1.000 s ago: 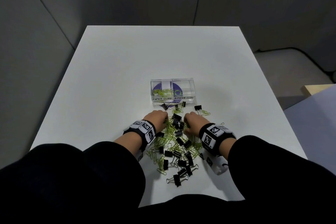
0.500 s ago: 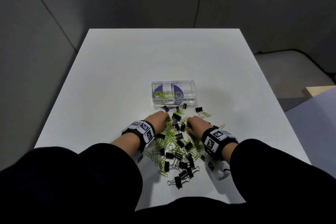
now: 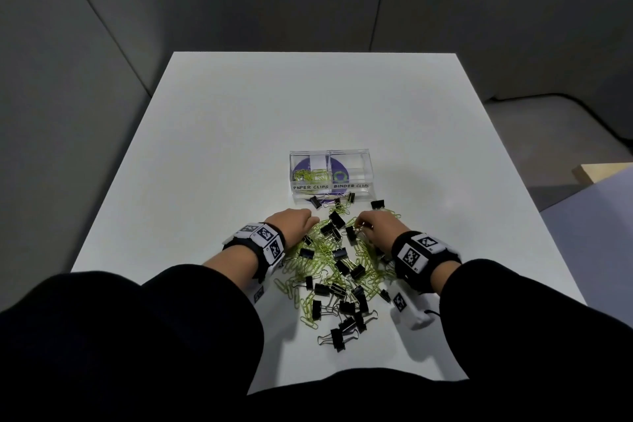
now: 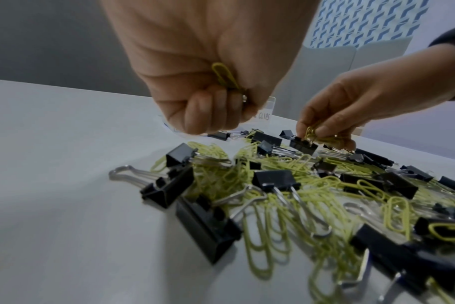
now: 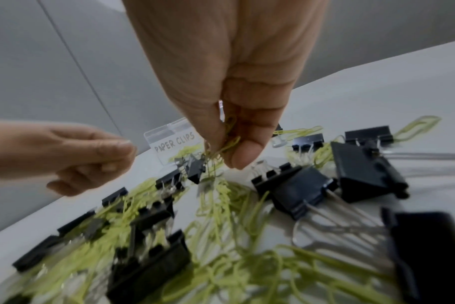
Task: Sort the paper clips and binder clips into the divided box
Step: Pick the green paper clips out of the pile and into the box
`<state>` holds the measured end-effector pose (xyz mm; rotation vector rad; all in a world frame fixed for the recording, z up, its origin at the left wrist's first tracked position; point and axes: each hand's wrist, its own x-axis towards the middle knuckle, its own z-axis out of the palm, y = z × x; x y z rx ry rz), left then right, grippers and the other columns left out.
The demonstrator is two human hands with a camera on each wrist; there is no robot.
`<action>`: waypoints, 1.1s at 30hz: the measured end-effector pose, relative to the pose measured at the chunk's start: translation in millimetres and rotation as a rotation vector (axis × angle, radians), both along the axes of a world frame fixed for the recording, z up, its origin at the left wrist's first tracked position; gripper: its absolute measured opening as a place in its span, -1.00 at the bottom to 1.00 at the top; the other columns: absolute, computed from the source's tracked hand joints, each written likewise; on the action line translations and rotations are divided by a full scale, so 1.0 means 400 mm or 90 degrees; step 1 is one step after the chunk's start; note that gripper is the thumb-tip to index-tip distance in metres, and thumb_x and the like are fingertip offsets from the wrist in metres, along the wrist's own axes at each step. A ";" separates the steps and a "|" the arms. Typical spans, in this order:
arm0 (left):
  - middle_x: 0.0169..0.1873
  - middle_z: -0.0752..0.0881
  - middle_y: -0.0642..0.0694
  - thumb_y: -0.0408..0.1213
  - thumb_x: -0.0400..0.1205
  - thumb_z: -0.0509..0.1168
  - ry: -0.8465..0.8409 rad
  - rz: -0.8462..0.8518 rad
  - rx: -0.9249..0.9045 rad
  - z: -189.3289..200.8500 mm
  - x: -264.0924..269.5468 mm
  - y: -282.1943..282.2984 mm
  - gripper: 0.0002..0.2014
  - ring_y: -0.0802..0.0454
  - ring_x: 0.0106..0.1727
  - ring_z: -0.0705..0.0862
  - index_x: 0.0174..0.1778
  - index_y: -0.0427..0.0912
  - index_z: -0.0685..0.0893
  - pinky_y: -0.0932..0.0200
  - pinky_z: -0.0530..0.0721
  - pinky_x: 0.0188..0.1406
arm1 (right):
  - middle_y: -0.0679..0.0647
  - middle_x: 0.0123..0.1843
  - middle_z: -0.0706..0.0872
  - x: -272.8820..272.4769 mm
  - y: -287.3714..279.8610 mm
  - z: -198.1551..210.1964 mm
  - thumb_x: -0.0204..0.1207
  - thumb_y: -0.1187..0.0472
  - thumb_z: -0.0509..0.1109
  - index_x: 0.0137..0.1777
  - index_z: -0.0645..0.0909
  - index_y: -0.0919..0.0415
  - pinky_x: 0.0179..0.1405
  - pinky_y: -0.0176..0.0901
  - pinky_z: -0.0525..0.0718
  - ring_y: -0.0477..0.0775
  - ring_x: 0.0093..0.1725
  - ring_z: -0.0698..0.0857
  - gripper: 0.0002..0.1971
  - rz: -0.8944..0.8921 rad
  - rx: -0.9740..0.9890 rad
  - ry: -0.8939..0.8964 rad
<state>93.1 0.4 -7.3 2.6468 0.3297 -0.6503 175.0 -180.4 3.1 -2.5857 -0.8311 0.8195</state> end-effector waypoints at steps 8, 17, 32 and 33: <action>0.08 0.69 -0.22 -0.16 0.76 -0.02 -0.010 0.024 -0.038 0.001 0.011 0.012 -0.69 -0.19 0.07 0.65 0.19 -0.27 0.51 0.03 0.56 0.05 | 0.18 -0.20 0.58 0.030 -0.002 -0.009 0.55 0.37 0.12 -0.27 0.47 0.27 -0.26 -0.18 0.46 0.14 -0.19 0.54 -0.82 -0.194 0.106 0.086; 0.09 0.69 -0.20 -0.19 0.76 -0.08 0.010 -0.003 0.013 -0.008 0.026 0.009 -0.66 -0.17 0.11 0.64 0.12 -0.26 0.56 0.00 0.55 0.11 | 0.03 -0.19 0.58 0.027 0.005 -0.016 0.55 0.35 0.22 -0.07 0.61 0.32 -0.30 -0.29 0.45 0.02 -0.17 0.54 -0.86 -0.143 0.119 0.126; 0.12 0.70 -0.11 0.04 0.62 0.24 0.057 -0.041 0.072 -0.016 0.023 -0.005 -0.63 -0.08 0.16 0.65 0.17 -0.17 0.59 0.09 0.59 0.04 | -0.01 -0.17 0.54 0.007 -0.029 -0.024 0.38 -0.20 0.42 0.02 0.35 0.13 -0.33 -0.21 0.48 0.06 -0.15 0.55 -0.52 0.134 -0.233 -0.014; 0.12 0.71 -0.11 0.02 0.63 0.24 0.057 -0.036 0.063 -0.016 0.023 -0.008 -0.65 -0.08 0.16 0.66 0.16 -0.18 0.61 0.08 0.60 0.06 | -0.02 -0.20 0.53 -0.003 -0.030 -0.029 0.37 -0.20 0.44 -0.01 0.32 0.12 -0.29 -0.20 0.51 0.05 -0.16 0.56 -0.51 0.133 -0.236 -0.028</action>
